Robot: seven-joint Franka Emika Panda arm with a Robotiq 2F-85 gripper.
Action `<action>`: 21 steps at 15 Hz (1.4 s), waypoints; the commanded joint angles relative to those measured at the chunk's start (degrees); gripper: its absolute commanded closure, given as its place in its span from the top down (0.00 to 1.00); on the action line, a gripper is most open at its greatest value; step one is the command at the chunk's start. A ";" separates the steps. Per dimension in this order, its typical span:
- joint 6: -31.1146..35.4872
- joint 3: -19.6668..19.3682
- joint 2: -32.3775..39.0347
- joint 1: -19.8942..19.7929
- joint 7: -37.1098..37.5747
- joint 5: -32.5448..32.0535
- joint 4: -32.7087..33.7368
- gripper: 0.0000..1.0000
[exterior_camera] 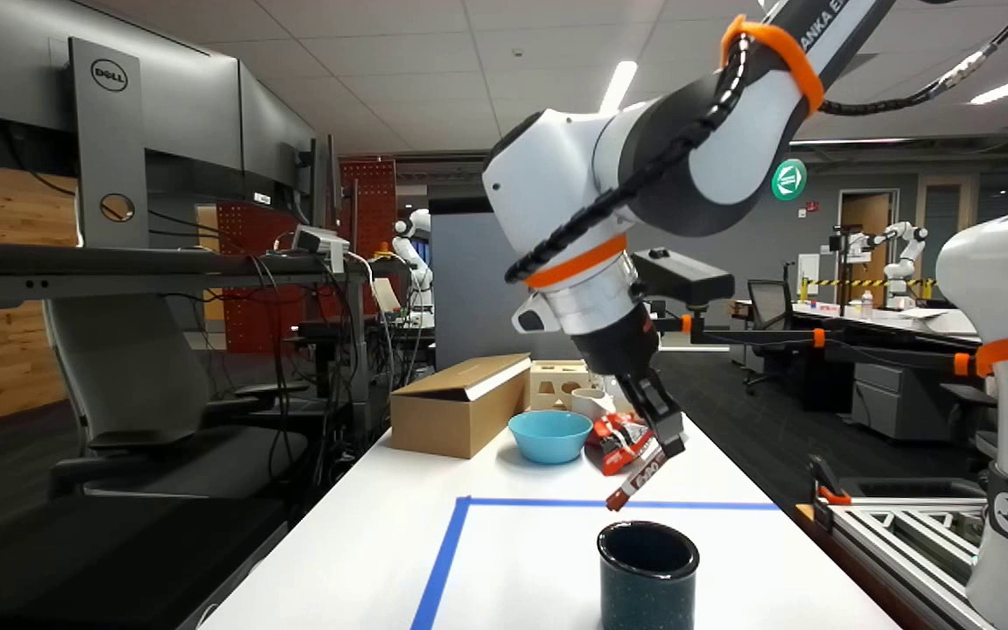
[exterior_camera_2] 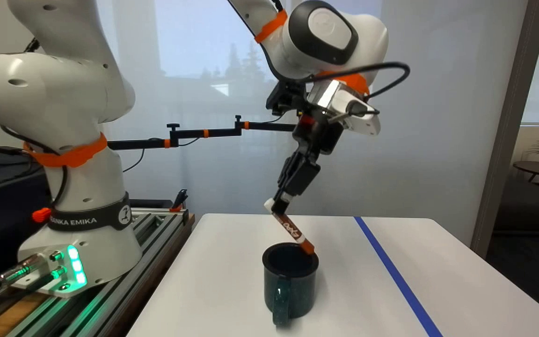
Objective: Remove the marker from the cup and put it on the table inside the border
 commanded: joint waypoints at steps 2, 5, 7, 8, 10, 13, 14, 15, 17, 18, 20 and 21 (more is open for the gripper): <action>-3.68 1.84 -11.08 1.05 1.90 2.01 -2.50 0.05; 0.15 3.51 -11.00 2.50 2.27 4.17 -3.12 0.05; 3.16 4.76 -8.99 3.58 3.04 5.63 -2.99 0.05; 5.40 5.27 -7.66 3.94 3.34 5.82 -2.92 0.05; 9.73 5.92 -5.18 4.23 3.80 5.64 -2.87 0.05; 16.95 5.70 -0.76 4.07 3.27 5.07 -3.11 0.05; 19.39 5.53 1.01 3.94 3.04 4.72 -3.23 0.05; 21.38 5.34 2.56 3.87 2.83 4.56 -3.24 0.05; 25.65 4.88 5.90 3.70 2.51 4.25 -3.51 0.05; 27.34 4.65 7.54 3.67 2.41 4.16 -3.48 0.05; 30.43 4.04 10.60 3.70 2.43 3.80 -3.60 0.05; 31.55 3.72 11.86 3.80 2.69 3.45 -3.61 0.05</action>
